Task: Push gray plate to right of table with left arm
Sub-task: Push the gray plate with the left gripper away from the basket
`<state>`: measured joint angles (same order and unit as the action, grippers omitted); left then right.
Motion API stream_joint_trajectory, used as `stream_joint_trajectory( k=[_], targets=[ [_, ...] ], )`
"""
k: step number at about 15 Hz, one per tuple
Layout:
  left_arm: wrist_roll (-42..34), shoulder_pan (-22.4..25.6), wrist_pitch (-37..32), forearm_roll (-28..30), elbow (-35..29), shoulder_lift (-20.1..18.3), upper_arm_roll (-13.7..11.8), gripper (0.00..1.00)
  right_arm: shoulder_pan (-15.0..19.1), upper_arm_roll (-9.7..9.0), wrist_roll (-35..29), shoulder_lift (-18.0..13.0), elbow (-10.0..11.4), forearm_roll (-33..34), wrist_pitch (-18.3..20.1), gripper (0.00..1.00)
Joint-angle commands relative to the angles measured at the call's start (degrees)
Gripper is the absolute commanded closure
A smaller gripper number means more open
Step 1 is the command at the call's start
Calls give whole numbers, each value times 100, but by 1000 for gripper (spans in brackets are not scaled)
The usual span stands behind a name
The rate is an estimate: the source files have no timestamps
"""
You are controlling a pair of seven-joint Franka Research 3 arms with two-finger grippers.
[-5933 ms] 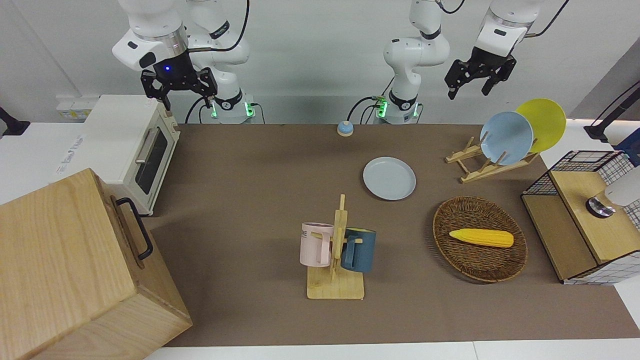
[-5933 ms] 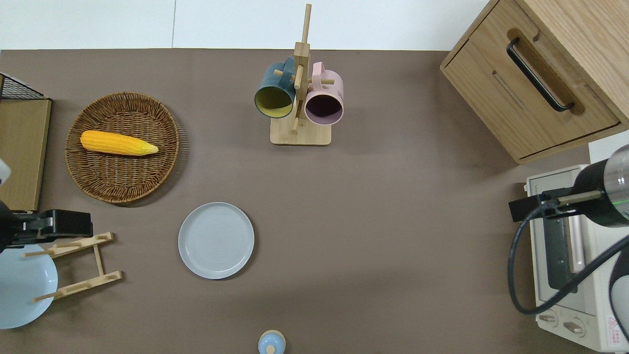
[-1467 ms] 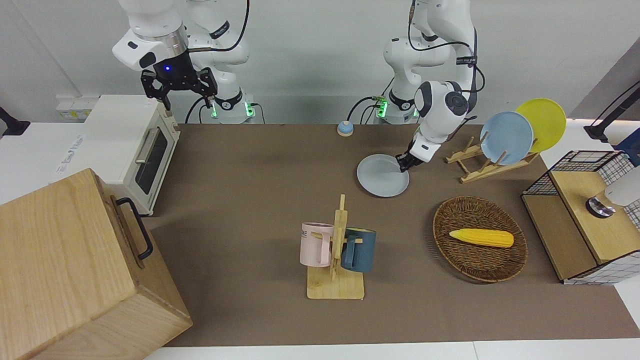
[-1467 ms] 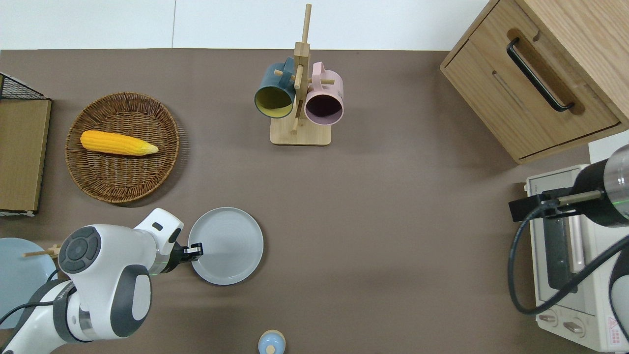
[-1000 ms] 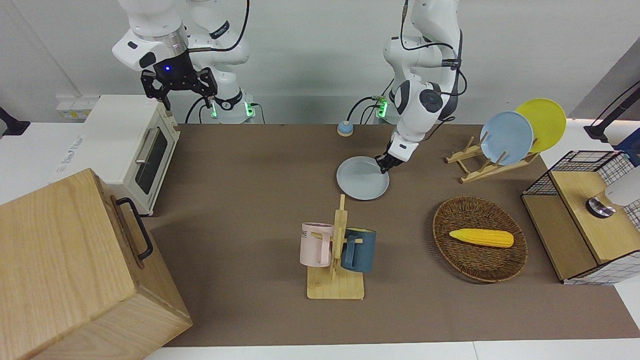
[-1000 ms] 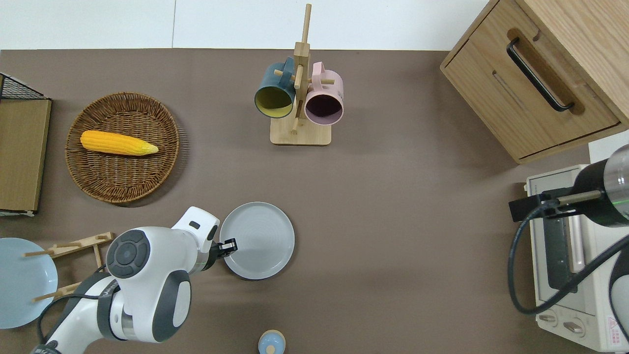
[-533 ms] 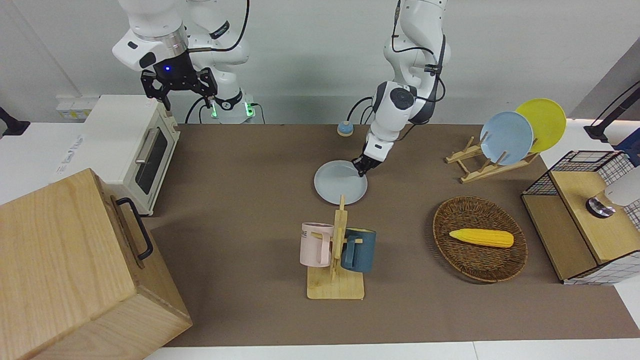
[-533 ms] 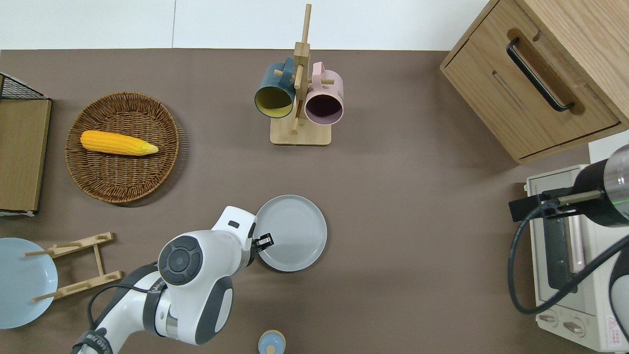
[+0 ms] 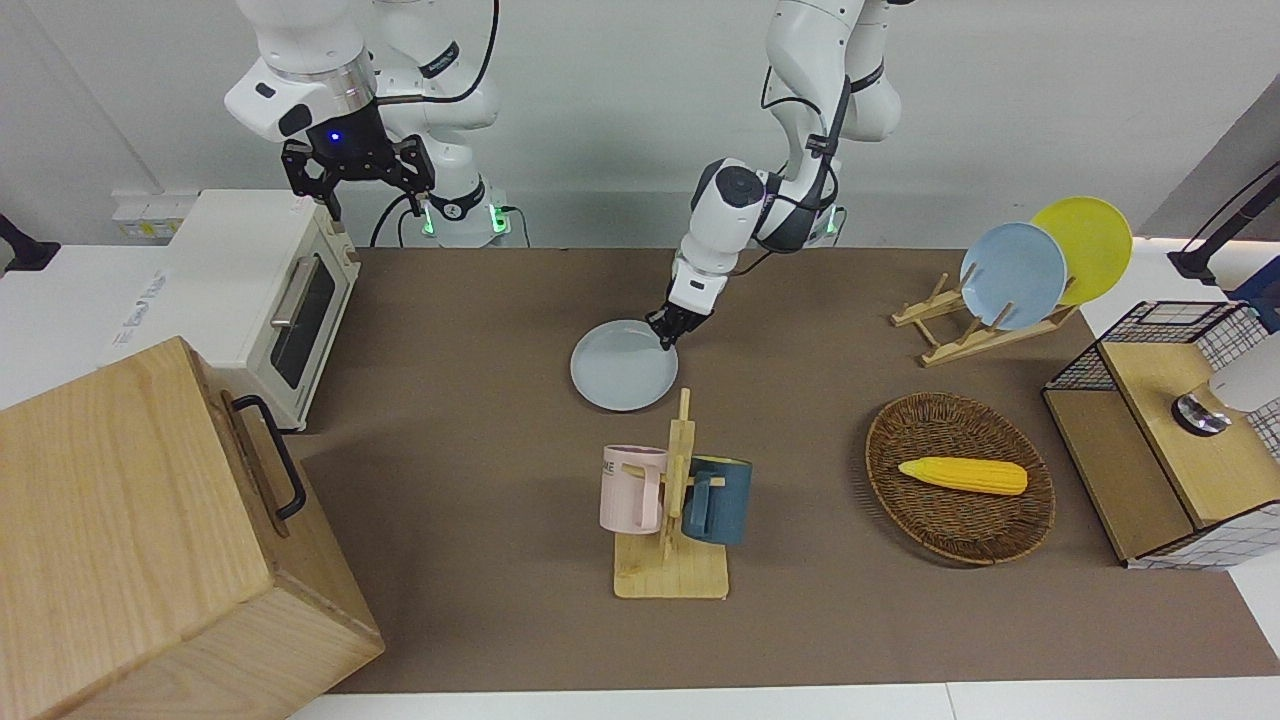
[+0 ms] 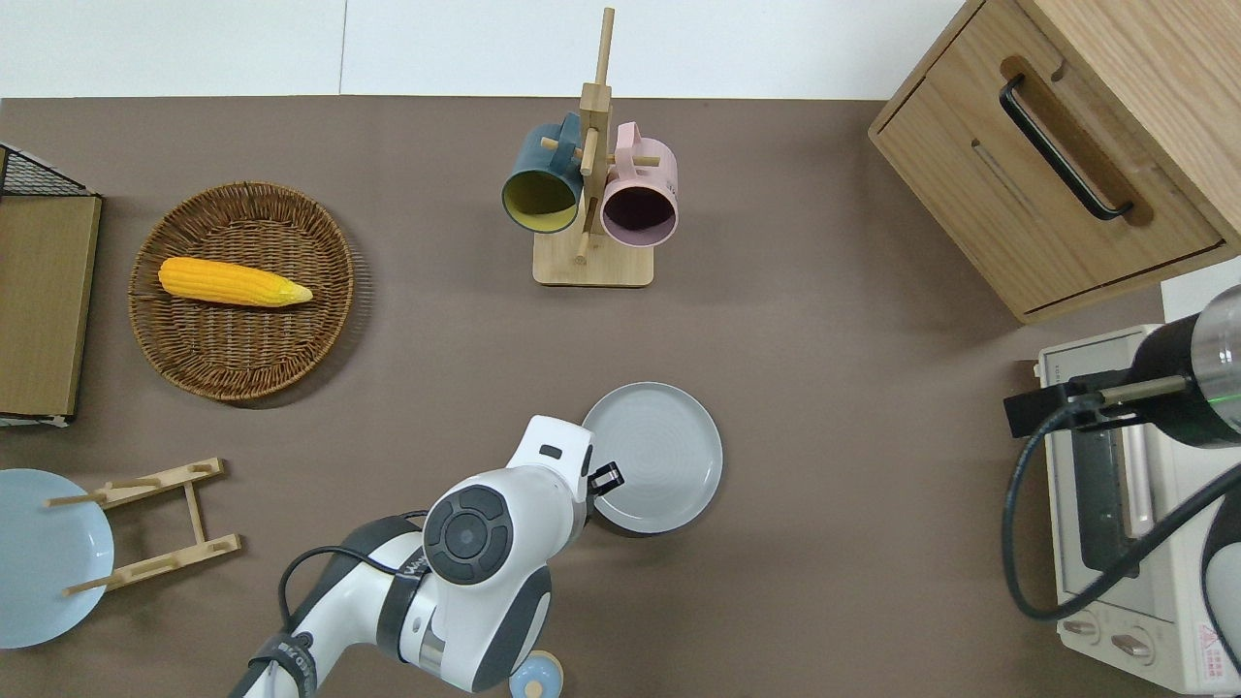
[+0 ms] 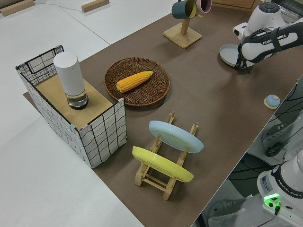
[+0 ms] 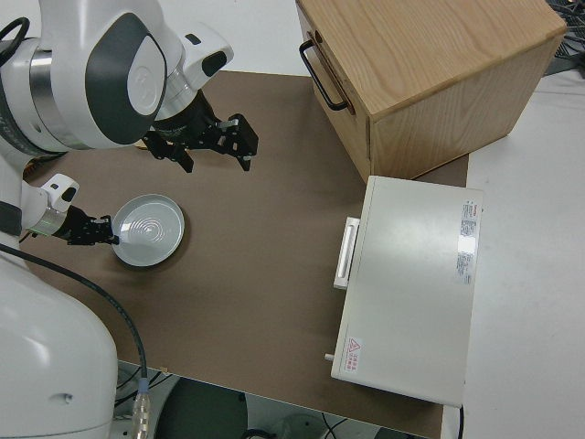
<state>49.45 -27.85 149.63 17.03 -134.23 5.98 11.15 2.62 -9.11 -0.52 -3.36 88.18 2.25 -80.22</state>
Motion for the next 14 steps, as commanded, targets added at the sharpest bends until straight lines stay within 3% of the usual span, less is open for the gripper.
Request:
stream_joint_trajectory(
  k=[1,5,10,14],
  targets=[
    [441,-299,163,-51,300,316,-69,1000,46,-30,43,-59,23,-5,68,5],
    [881,-546,171,-156,547,386,-69,1000,46,-30,43,-59,23,3,68,5],
    [1672,-801,478,-726,678,606,-60,1000,46,-30,43,-59,23,-5,68,5],
    [1857,-924,575,-824,828,790,-60,1000,46,-30,43,-59,23,3,68,5]
  ],
)
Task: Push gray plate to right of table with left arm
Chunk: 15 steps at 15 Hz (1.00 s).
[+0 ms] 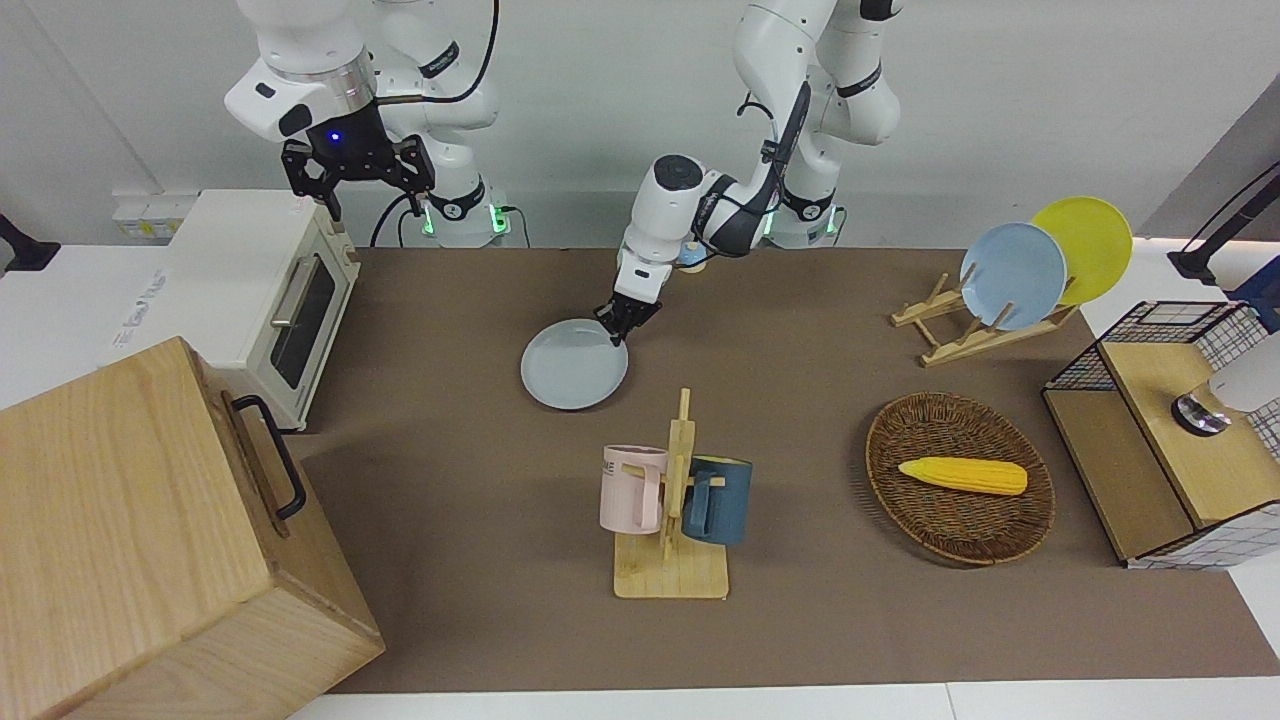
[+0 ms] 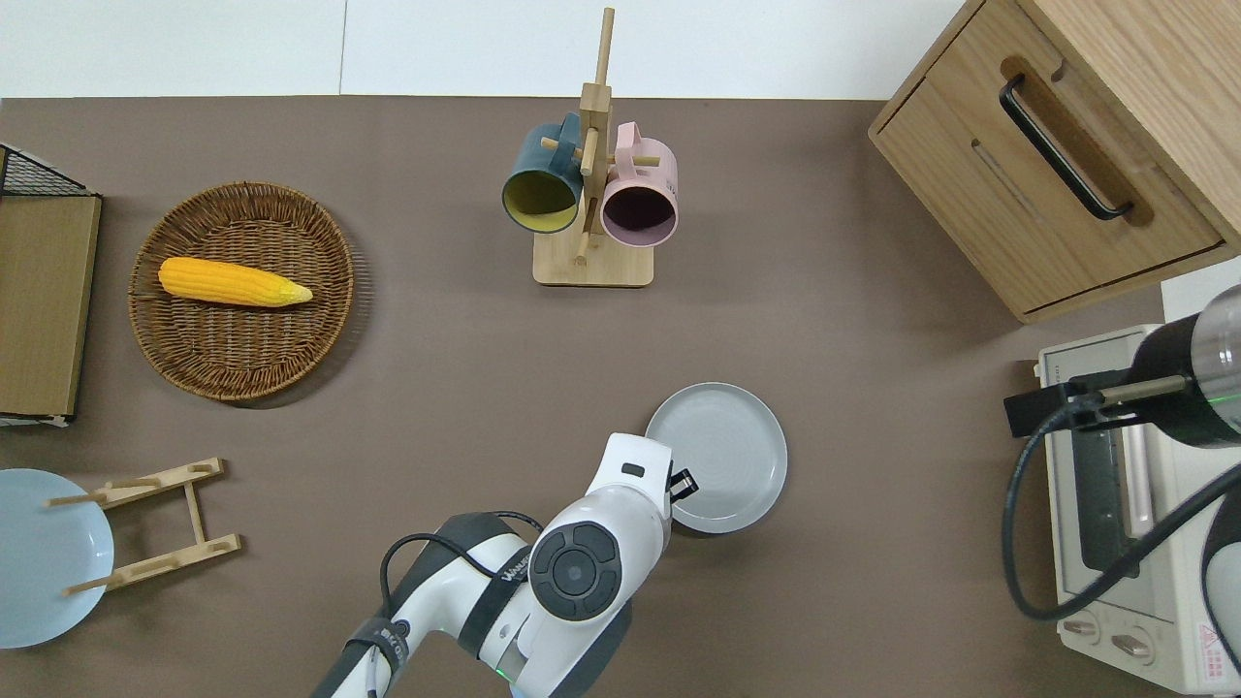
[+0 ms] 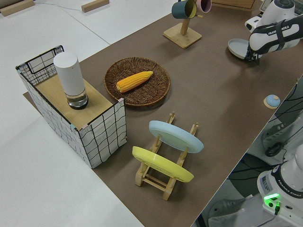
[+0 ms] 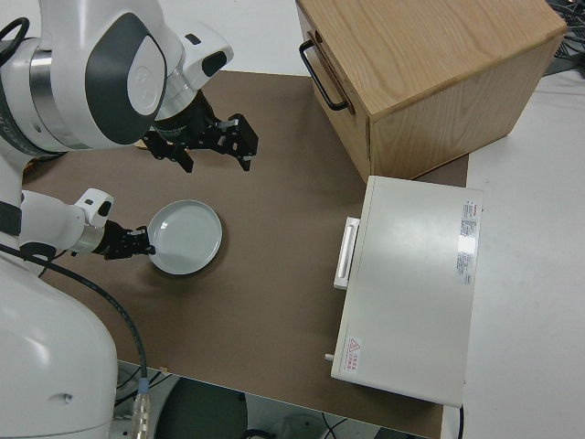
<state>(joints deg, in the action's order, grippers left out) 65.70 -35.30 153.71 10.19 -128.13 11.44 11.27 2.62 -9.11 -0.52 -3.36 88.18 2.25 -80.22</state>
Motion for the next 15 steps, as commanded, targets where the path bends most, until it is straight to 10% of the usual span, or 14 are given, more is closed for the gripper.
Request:
stream_joint_trajectory(
  k=[1,3,5,15],
  targets=[
    [320,-196,212,-149,253,297,-72,924,46,-30,43,-60,23,3,68,5],
    [338,-231,204,-140,306,315,-72,341,46,-30,43,-60,23,-5,68,5],
    [478,-293,195,-149,324,315,-81,8,46,-30,43,-60,23,3,68,5],
    [-46,-205,-990,-1740,412,-63,-695,7,46,-30,43,-60,23,3,68,5]
  ],
)
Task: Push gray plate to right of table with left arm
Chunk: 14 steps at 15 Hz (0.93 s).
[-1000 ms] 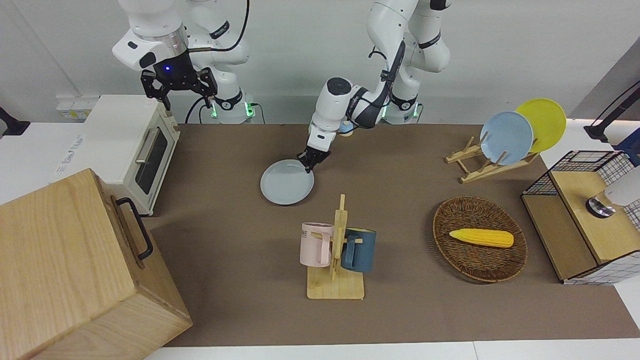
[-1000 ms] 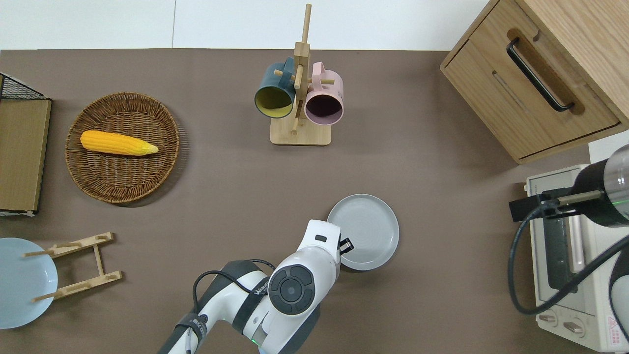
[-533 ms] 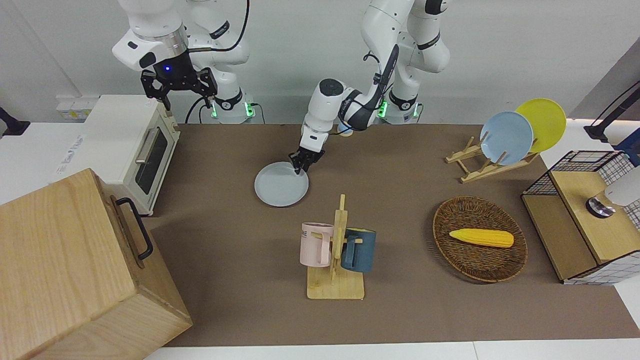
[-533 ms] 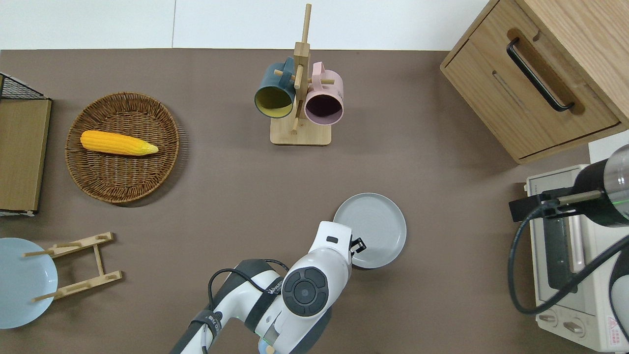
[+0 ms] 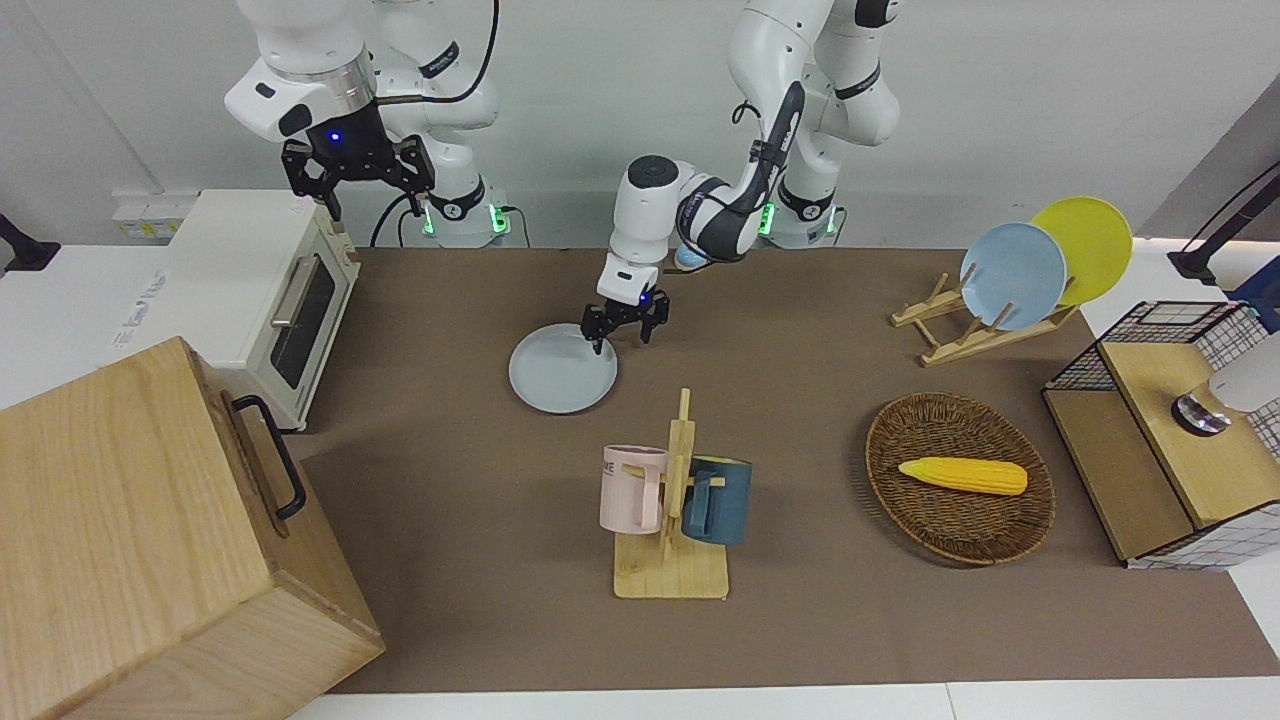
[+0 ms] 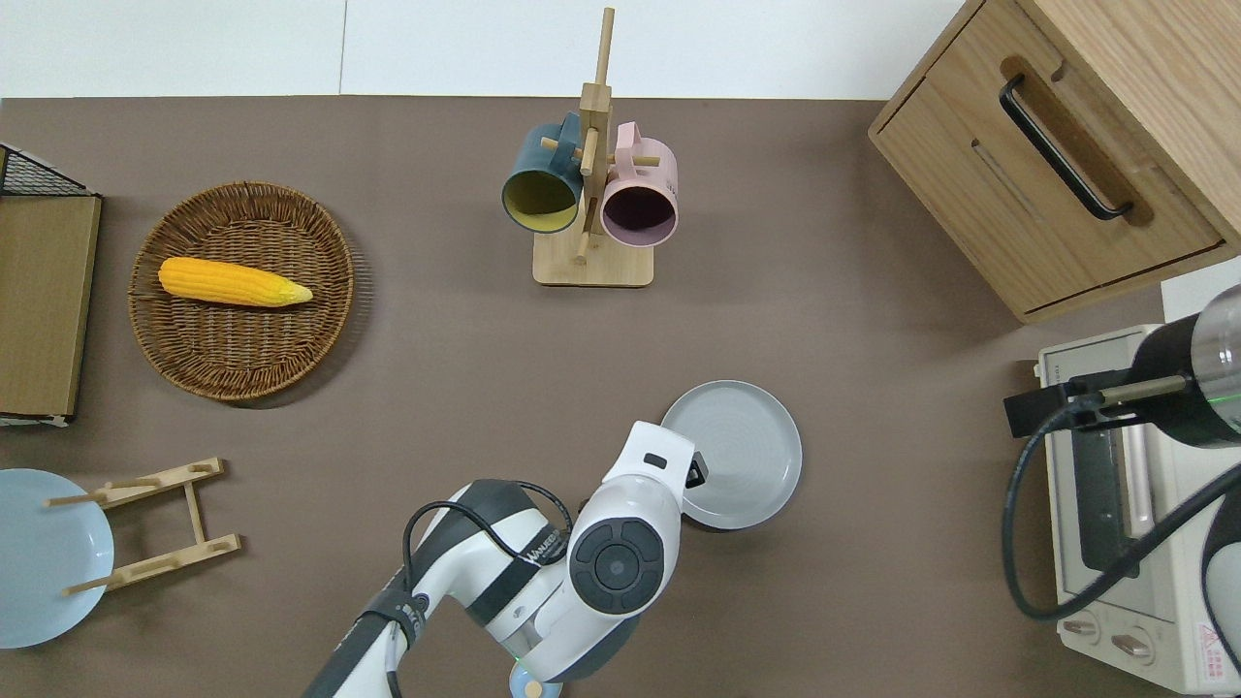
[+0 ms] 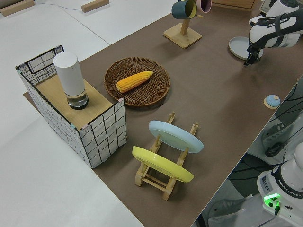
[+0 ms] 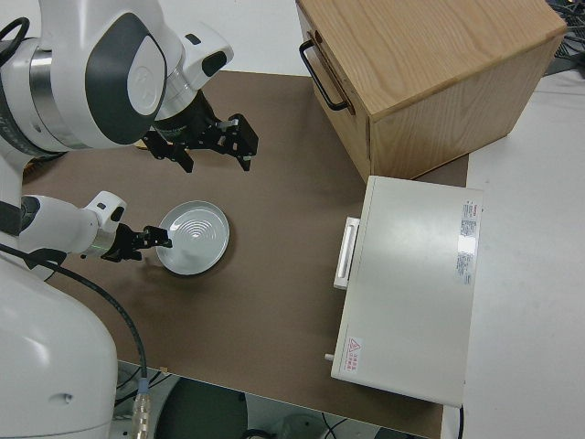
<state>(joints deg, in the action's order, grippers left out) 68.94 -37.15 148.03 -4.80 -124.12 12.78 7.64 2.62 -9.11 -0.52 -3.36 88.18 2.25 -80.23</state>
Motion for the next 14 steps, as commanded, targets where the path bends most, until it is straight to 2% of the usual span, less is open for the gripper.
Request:
stream_joint_trajectory(
  k=[1,3,5,7,8,9,12,14],
  targets=[
    [-660,-21,-624,-232,11,-275,-446,7,46,-30,43,-60,23,3,68,5],
    [-1441,92,-993,-14,11,-433,-710,7,46,-30,43,-60,23,3,68,5],
    [-2022,443,-1222,215,11,-583,-711,5,46,-30,43,-60,23,-5,68,5],
    [-2855,1005,-1722,469,11,-889,-711,7,46,-30,43,-60,23,-5,68,5],
    [-3661,1408,-2107,801,11,-1170,-720,5,46,-30,43,-60,23,-5,68,5],
    [-4060,1655,-2346,892,11,-1329,-720,7,46,-30,43,-60,23,3,68,5],
    [-4546,2122,-2901,857,11,-1681,-729,7,46,-30,43,-60,23,-5,68,5],
    [-4810,2439,-3016,857,72,-1892,-729,7,46,-30,43,-60,23,-5,68,5]
  ],
)
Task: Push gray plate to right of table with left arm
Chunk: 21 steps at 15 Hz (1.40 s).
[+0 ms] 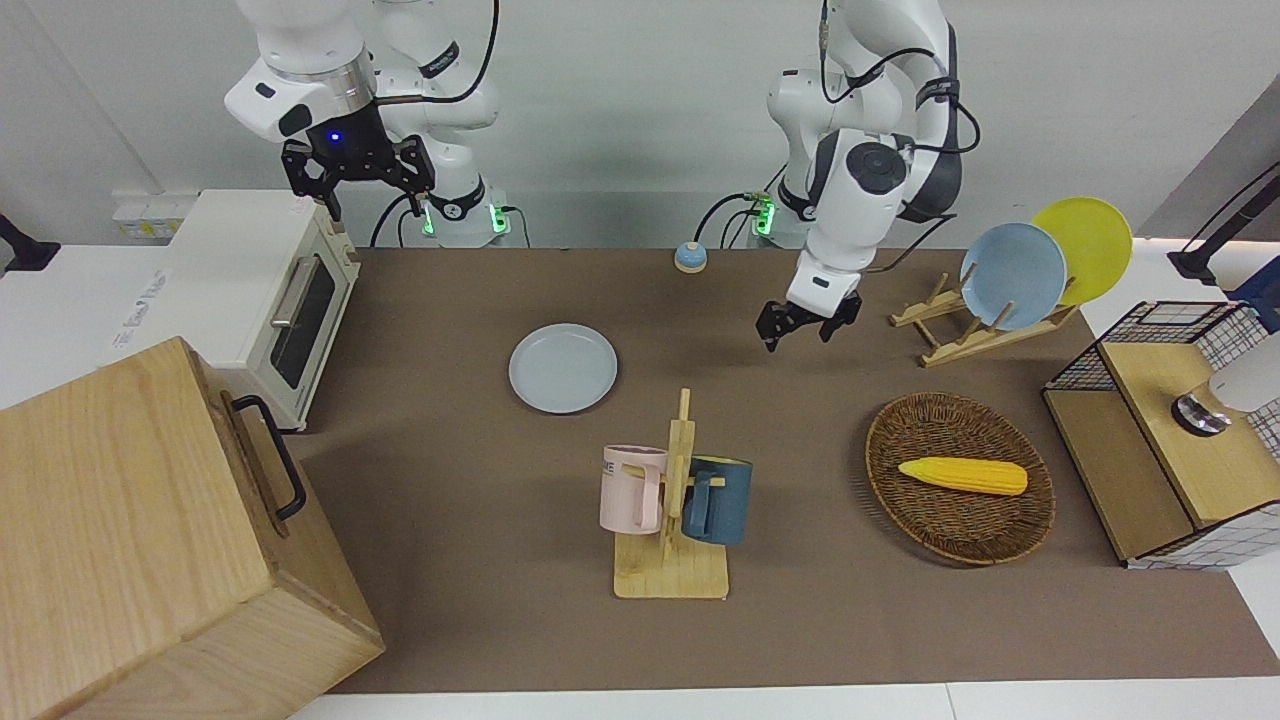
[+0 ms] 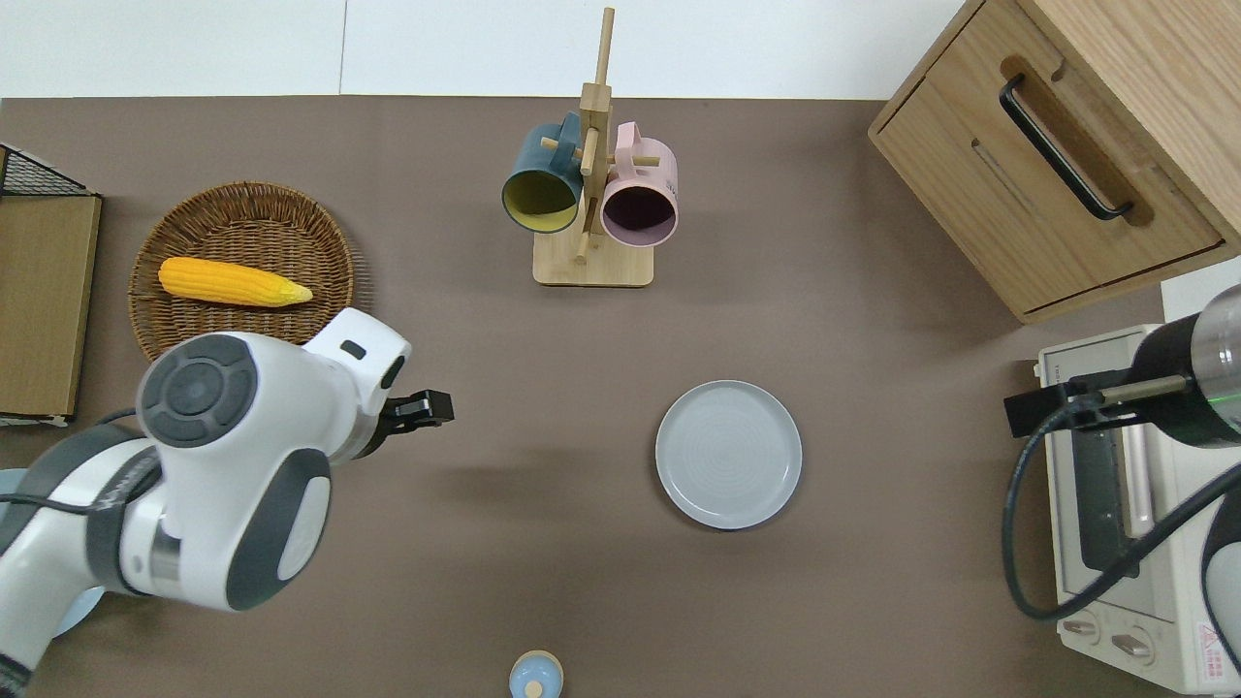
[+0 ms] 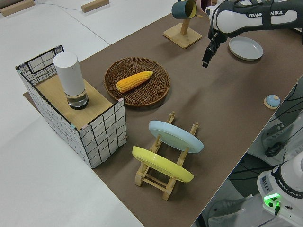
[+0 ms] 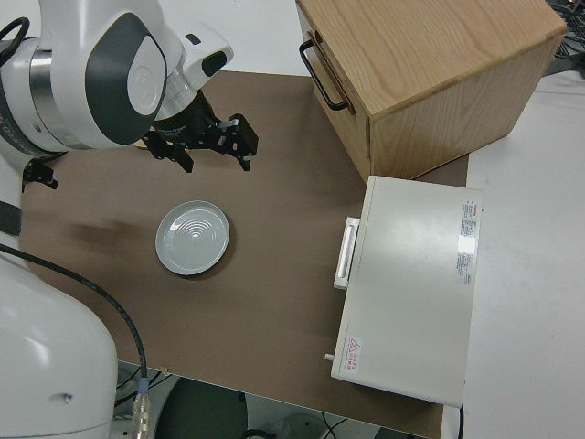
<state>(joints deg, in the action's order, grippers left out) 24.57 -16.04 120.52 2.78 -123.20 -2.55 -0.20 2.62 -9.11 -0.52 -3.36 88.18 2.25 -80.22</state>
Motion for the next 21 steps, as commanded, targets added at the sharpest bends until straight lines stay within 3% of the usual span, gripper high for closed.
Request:
stream_joint_trajectory(
  k=[1,6,11,14,21],
  targets=[
    [-400,434,-405,100,67,-447,55,5,46,-30,43,-60,23,-5,68,5],
    [-1005,1048,-2171,91,1314,-492,55,5,46,-30,43,-60,23,-5,68,5],
    [-1138,1199,-2769,82,1596,-764,-51,5,46,-30,43,-60,23,3,68,5],
    [-1130,1191,-3455,91,2456,-704,-190,5,46,-30,43,-60,23,-5,68,5],
    [-1077,1190,-3501,91,2573,-747,-200,5,46,-30,43,-60,23,3,68,5]
  ],
)
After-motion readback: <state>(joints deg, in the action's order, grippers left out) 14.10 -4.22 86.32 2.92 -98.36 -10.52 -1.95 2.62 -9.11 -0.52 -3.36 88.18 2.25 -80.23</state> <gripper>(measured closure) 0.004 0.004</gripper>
